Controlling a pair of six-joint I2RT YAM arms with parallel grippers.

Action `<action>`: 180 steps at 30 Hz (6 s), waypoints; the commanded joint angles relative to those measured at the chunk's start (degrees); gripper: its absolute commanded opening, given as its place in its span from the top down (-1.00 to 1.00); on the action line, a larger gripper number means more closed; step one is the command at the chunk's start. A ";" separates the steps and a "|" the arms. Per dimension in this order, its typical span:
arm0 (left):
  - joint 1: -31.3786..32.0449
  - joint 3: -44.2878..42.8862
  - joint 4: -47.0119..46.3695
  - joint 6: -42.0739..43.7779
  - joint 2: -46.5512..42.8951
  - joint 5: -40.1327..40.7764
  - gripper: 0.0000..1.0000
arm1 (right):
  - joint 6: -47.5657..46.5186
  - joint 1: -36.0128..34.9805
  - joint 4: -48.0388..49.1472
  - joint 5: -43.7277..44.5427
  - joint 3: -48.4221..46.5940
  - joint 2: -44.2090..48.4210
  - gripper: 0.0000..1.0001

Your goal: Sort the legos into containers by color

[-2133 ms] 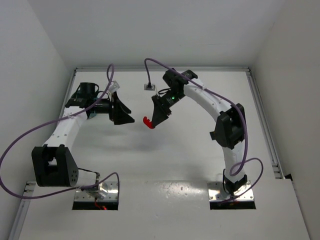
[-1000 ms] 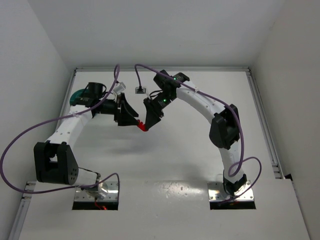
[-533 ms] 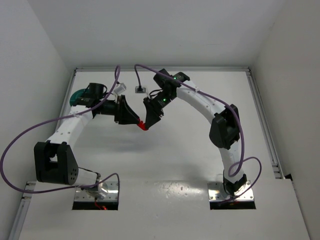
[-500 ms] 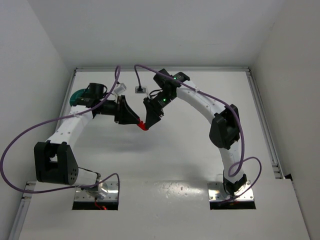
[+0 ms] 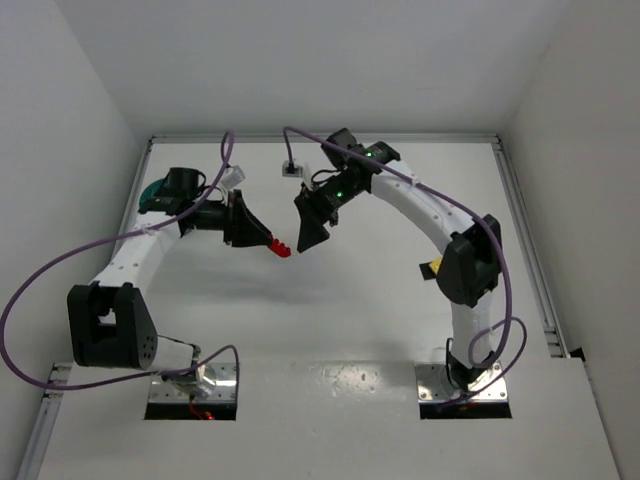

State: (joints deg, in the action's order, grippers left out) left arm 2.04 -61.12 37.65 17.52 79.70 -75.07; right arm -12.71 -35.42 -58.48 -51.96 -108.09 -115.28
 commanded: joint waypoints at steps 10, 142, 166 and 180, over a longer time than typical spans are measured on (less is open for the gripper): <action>-15.13 -14.71 -1.00 0.41 4.04 19.25 0.57 | 3.14 9.74 9.79 16.10 10.18 8.41 -0.59; -0.37 -17.45 -4.51 2.43 2.39 38.07 -0.58 | -8.38 37.35 28.95 62.95 48.85 12.45 -0.17; -0.37 -17.45 -4.51 3.49 2.30 38.59 -0.58 | -8.13 40.08 21.83 50.91 39.37 7.90 -0.11; -0.37 -17.45 -4.51 3.49 2.83 38.59 -0.58 | -8.12 40.08 22.44 49.24 36.38 2.97 -0.21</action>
State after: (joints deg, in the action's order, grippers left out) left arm 1.21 -77.91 34.96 20.49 83.50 -35.94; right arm -20.99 4.38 -36.60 -0.89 -69.38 -111.26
